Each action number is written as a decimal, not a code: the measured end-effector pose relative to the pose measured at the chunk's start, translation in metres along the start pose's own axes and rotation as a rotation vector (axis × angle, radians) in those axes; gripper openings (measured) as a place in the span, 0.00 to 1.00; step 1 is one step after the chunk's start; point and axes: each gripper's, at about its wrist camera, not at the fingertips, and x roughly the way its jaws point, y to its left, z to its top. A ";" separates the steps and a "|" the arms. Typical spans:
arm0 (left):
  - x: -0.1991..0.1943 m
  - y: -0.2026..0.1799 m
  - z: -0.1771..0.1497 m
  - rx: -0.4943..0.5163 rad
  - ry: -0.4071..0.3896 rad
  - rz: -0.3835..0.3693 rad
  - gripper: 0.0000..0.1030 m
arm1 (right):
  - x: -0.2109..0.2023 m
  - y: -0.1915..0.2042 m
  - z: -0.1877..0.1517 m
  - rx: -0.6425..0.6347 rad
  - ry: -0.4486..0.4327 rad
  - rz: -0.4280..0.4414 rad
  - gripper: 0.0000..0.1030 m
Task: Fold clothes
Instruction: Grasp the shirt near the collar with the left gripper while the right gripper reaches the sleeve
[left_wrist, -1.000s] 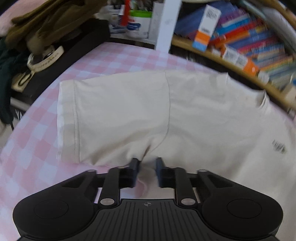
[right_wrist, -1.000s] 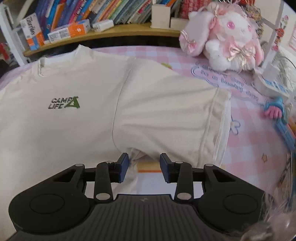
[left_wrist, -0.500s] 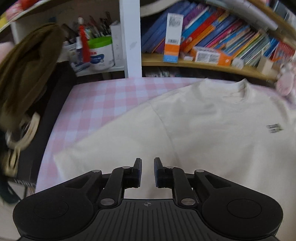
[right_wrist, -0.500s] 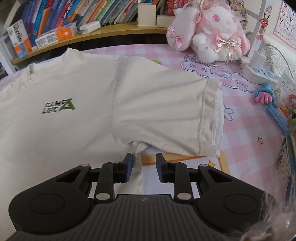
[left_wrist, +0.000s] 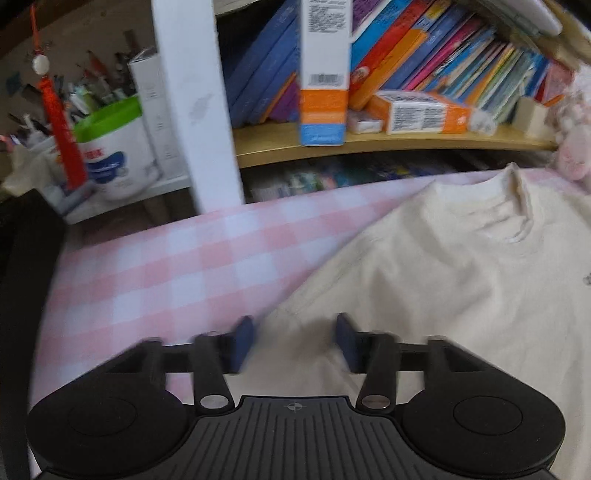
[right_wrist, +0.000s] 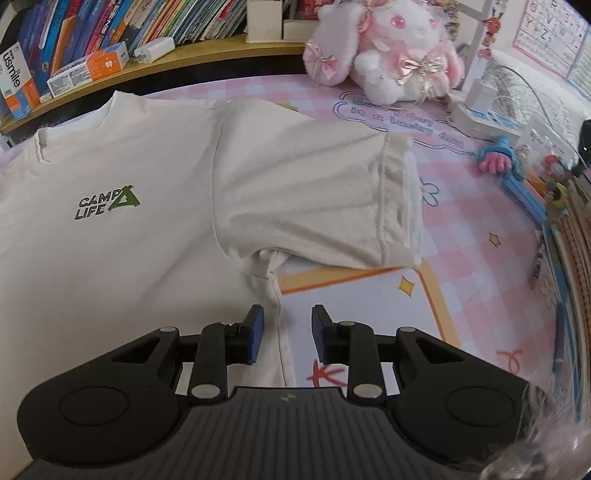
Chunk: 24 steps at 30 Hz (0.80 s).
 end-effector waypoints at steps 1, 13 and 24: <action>0.001 0.000 0.000 0.007 0.002 0.007 0.08 | -0.001 0.000 -0.001 0.008 -0.001 -0.003 0.26; 0.025 0.014 0.025 -0.006 0.018 0.031 0.07 | 0.016 0.010 -0.004 0.053 0.020 0.014 0.25; 0.047 0.026 0.047 -0.055 0.021 0.039 0.07 | 0.033 0.016 0.020 0.097 0.002 0.044 0.13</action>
